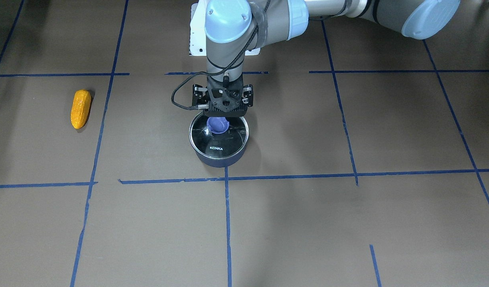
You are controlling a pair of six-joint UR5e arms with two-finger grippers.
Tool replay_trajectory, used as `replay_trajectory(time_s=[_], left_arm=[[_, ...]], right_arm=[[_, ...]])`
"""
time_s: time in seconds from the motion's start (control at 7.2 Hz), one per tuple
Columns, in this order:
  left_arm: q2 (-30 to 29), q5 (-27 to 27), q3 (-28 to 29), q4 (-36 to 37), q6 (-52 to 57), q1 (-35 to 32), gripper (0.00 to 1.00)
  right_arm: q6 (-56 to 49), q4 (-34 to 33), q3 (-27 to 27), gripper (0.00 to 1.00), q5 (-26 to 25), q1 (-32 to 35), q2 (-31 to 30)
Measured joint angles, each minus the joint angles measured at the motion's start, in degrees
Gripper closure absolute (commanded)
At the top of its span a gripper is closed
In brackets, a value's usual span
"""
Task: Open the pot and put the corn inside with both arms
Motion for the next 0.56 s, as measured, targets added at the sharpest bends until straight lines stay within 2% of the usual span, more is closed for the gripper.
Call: replay_trajectory(time_s=[0.56], left_arm=[[-0.47, 0.00, 3.05, -2.06, -0.17, 0.02, 0.00]], right_arm=[[-0.07, 0.02, 0.03, 0.00, -0.02, -0.10, 0.00]])
